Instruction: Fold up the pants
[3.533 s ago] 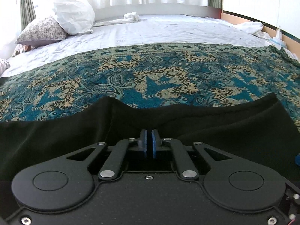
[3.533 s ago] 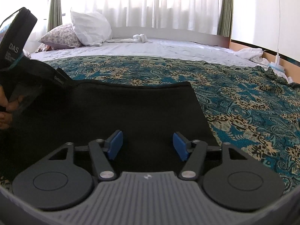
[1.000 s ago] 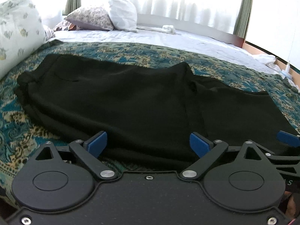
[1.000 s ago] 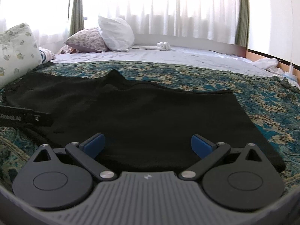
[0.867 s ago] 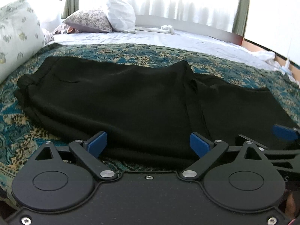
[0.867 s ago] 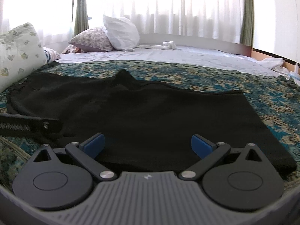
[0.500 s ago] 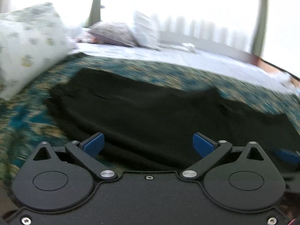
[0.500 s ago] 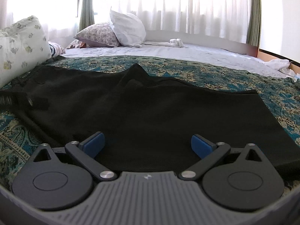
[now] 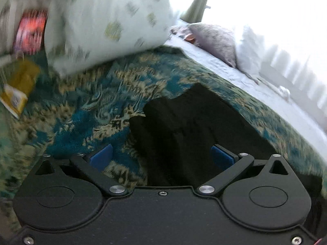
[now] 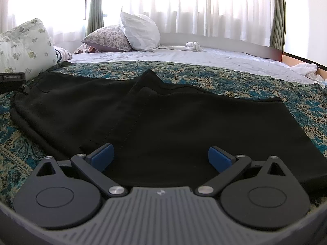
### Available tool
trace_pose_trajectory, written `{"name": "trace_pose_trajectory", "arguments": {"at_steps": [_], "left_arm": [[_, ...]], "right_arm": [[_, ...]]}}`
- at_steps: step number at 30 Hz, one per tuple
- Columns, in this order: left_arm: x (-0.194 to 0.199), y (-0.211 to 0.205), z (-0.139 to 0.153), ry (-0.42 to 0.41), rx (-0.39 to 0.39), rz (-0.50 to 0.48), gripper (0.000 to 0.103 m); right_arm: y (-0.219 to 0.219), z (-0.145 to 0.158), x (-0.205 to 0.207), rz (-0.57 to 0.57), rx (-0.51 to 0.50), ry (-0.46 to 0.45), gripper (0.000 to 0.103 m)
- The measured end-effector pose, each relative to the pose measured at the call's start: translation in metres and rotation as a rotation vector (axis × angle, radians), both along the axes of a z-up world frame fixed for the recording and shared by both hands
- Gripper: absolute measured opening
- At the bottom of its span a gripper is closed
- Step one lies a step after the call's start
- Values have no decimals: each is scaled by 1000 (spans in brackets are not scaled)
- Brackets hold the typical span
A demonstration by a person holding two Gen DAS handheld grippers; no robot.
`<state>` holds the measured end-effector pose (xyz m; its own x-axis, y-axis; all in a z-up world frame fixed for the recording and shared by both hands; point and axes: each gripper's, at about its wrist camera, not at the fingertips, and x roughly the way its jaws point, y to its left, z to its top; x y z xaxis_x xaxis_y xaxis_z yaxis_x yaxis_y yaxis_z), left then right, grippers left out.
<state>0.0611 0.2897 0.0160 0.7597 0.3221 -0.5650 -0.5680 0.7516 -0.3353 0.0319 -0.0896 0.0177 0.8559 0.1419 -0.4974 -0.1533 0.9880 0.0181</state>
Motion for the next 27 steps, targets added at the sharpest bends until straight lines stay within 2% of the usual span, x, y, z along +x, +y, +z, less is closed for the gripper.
{"name": "trace_pose_trajectory", "arguments": {"at_steps": [3, 4, 5, 6, 7, 8, 9, 11, 14, 18, 20, 23, 25, 27], "left_arm": [[4, 8, -3, -39, -36, 1, 102], [6, 10, -4, -47, -48, -4, 97], [8, 11, -4, -53, -54, -10, 81], [10, 11, -5, -51, -57, -11, 74], [11, 11, -5, -41, -49, 8, 62], [11, 9, -5, -37, -37, 22, 44], [12, 8, -5, -36, -32, 23, 38], [8, 6, 0, -52, -36, 18, 18], [3, -13, 21, -76, 52, -21, 16], [-2, -68, 65, -152, 182, -180, 16], [-3, -114, 87, -182, 259, -306, 16], [-10, -198, 109, -231, 375, -537, 16], [-12, -252, 113, -241, 376, -708, 17], [-9, -303, 105, -211, 337, -867, 18]], "right_arm": [[-9, 11, -9, 1, 12, -50, 103], [-12, 16, -11, -2, 13, -66, 103], [-17, 22, -13, -9, 12, -82, 103], [-21, 26, -14, -15, 9, -90, 103], [-27, 31, -14, -24, 5, -95, 103], [-32, 34, -13, -30, 2, -94, 103], [-38, 36, -12, -41, -2, -88, 103], [-50, 40, -9, -58, -5, -68, 103], [-71, 42, -5, -81, 11, -22, 99], [-107, 46, -2, -135, 73, 32, 86], [-127, 49, -1, -166, 106, 46, 79], [-154, 57, -2, -219, 123, 31, 74], [-171, 61, -6, -252, 135, 14, 72], [-191, 65, -11, -293, 168, 0, 71]]}}
